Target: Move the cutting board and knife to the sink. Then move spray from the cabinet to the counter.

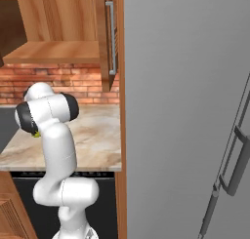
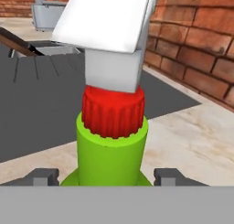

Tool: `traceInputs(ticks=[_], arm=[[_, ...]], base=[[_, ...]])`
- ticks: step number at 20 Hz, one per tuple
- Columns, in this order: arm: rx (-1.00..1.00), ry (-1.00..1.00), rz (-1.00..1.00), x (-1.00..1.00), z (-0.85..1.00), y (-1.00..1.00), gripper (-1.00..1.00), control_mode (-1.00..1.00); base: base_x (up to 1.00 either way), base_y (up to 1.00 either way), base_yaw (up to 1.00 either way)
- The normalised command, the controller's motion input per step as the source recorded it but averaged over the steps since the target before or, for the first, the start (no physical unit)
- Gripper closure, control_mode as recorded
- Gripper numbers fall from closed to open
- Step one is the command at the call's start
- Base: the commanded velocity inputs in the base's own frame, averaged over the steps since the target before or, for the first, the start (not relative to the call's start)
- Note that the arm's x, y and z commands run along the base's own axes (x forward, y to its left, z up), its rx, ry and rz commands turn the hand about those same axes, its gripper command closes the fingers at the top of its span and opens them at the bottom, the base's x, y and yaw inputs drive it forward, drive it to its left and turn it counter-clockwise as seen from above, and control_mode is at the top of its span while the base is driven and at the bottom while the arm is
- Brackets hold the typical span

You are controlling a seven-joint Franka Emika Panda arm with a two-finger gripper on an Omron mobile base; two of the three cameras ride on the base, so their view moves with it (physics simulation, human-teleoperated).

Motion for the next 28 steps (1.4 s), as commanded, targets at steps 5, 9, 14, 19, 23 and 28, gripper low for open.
traceInputs(ticks=[5, 9, 14, 19, 23, 28], arm=[[0.0, 0.0, 0.0, -0.05, -0.12, 0.0, -1.0, -1.0], [0.0, 0.0, 0.0, -0.09, -0.04, -0.04, -1.0, -1.0], [0.06, -0.01, 0.0, -0.03, 0.0, -0.24, -1.0, -1.0], [0.07, 0.0, -0.02, 0.0, 0.14, -0.47, -1.0, -1.0], [0.06, 0.0, -0.03, 0.0, 0.17, -0.53, -1.0, -1.0], [0.03, 0.0, -0.07, -0.32, 0.37, -0.26, -1.0, -1.0]], base=[[0.0, 0.0, 0.0], [0.0, 0.0, 0.0], [0.0, 0.0, 0.0], [0.0, 0.0, 0.0], [0.0, 0.0, 0.0], [0.0, 0.0, 0.0]])
